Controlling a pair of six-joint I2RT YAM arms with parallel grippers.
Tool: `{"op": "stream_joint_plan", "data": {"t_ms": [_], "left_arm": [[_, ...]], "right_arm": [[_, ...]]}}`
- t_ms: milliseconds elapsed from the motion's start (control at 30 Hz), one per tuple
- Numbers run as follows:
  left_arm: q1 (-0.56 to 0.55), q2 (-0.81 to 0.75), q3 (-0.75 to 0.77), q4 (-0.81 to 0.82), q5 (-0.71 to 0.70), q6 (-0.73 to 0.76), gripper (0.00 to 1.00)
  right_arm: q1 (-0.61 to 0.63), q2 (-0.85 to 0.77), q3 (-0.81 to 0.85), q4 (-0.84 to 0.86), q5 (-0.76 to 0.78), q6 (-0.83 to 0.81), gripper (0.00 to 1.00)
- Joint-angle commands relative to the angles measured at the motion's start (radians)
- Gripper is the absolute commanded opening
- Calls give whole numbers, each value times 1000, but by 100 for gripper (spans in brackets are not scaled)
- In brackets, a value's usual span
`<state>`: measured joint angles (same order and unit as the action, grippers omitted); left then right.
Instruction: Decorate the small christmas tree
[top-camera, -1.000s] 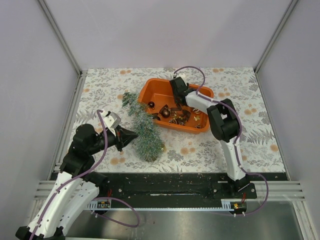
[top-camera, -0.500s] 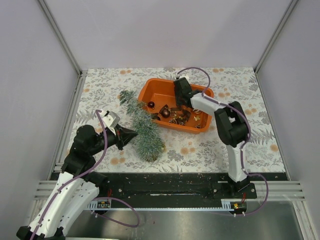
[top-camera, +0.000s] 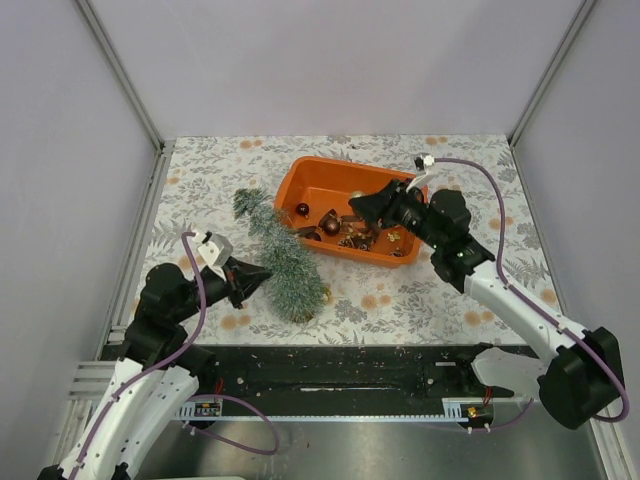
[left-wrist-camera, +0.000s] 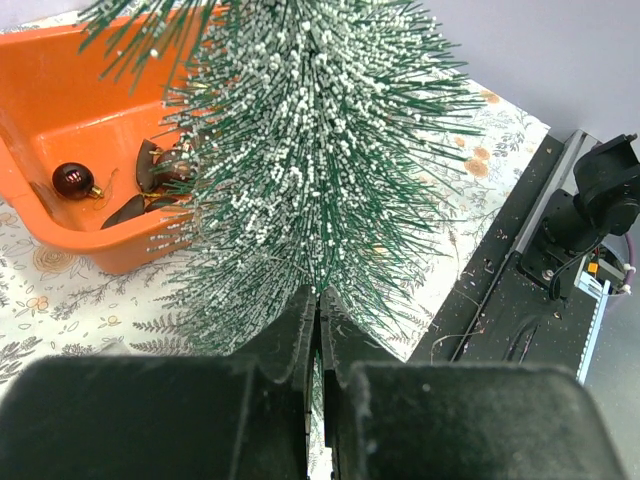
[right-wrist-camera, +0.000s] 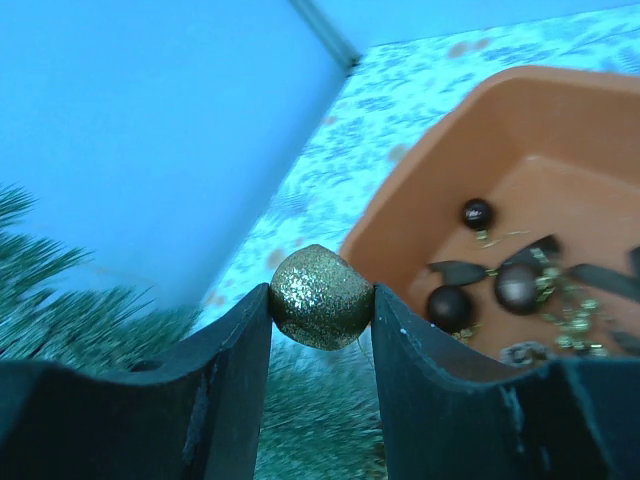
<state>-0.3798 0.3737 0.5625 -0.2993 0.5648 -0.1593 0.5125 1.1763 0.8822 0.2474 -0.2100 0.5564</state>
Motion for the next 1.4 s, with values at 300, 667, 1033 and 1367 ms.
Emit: {"op": "stream_joint_plan", "data": {"t_ms": [300,667,1033,1367], "left_arm": [[7,74,89,140,46,-16,3],[5,142,89,229,86,0,3],[5,87,13,184,73,12,3],[7,67,-21,132,69,56,2]], "right_arm": [[0,-78,-115,328,-365,279,26],[3,-35,-190,518,-445,390,24],[46,49,-249,730,-437,499,22],[87,57,-298,814,-414,533,22]]}}
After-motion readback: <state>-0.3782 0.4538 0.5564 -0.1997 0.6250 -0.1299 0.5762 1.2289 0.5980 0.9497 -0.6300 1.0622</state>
